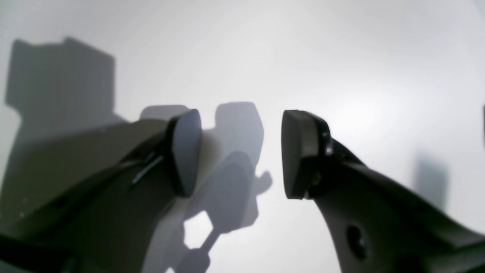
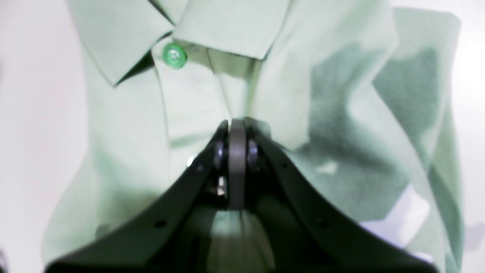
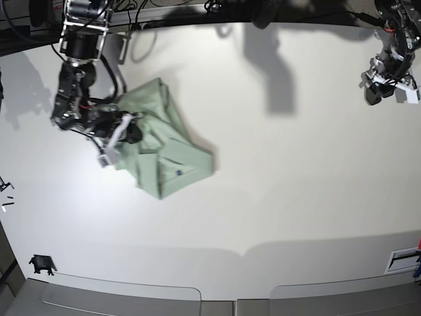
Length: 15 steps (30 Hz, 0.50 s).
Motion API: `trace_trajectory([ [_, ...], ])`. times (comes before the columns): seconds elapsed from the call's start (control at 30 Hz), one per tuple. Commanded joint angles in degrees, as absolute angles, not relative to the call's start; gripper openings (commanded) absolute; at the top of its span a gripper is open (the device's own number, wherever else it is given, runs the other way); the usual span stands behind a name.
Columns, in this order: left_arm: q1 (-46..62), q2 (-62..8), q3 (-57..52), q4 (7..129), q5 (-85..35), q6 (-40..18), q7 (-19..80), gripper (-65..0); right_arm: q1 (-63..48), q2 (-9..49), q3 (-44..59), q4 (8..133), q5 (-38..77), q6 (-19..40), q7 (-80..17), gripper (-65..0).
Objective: Fold the T-shirt properly
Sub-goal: 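Drag the shirt with the right gripper toward the table corner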
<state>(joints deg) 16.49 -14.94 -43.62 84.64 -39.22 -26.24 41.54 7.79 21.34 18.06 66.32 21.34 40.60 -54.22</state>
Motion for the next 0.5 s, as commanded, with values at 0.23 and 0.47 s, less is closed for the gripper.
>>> trace_trajectory([
  [0.23, 16.19, -15.90, -43.88, 85.58, -40.58, -26.83, 39.31, -34.6, 7.22, 31.44, 27.18, 66.50, 19.42, 36.62, -57.12, -65.0],
  [0.47, 16.21, -15.88, -43.88, 85.62, -41.04, -26.83, 39.24, -34.8, 4.54, 35.83, 29.34, 66.48, 19.42, 36.34, -57.43, -65.0],
])
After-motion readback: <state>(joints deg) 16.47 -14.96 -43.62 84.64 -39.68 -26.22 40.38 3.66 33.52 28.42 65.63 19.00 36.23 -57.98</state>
